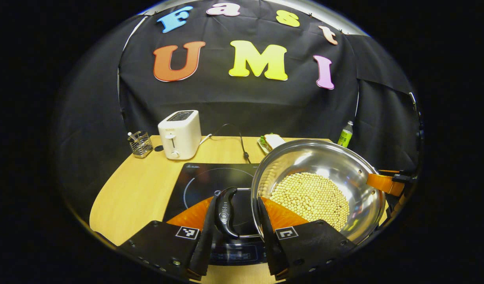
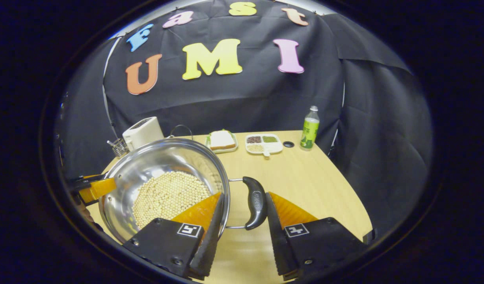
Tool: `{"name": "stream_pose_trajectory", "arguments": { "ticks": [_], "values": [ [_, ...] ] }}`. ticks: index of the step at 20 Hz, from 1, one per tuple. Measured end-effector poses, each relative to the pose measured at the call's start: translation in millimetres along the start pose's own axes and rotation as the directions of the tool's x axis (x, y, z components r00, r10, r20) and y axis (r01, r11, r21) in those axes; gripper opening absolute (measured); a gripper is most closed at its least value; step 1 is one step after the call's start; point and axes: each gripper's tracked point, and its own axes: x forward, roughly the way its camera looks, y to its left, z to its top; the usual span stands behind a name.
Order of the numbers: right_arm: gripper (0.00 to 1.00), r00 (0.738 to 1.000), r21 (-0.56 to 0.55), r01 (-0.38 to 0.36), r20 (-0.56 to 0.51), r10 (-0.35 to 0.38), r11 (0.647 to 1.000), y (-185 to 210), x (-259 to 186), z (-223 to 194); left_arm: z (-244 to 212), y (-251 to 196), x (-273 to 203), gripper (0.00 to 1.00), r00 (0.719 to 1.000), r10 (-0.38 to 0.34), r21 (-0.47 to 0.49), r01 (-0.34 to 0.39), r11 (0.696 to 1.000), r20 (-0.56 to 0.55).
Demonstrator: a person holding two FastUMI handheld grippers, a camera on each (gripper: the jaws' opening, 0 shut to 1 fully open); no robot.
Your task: First push the handle of the pot to place it horizontally, then grasp the pot with both hands and set it on the induction cooktop.
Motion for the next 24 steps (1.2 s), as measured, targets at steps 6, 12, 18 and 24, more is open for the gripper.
{"name": "stream_pose_trajectory", "arguments": {
  "ticks": [6,12,18,24],
  "values": [
    [0.62,0.998,0.007,-0.048,-0.028,0.048,0.999,79.9,24.3,-0.1,6.5,75.1,1.0,0.55,0.996,0.084,-0.033,-0.084,0.996,0.0],
    [0.62,0.996,-0.01,-0.082,-0.037,0.082,0.997,137.2,62.1,-3.8,2.0,129.8,23.4,0.55,0.992,0.125,-0.065,-0.127,0.99,-0.023],
    [0.61,0.995,-0.051,-0.087,-0.051,0.084,0.995,152.8,103.7,3.6,-2.3,147.2,57.7,0.55,0.99,0.131,-0.092,-0.135,0.987,-0.042],
    [0.62,0.996,-0.073,-0.082,-0.046,0.078,0.994,151.7,135.9,9.2,-4.5,149.4,87.0,0.55,0.989,0.128,-0.122,-0.136,0.983,-0.072]
  ]
}}
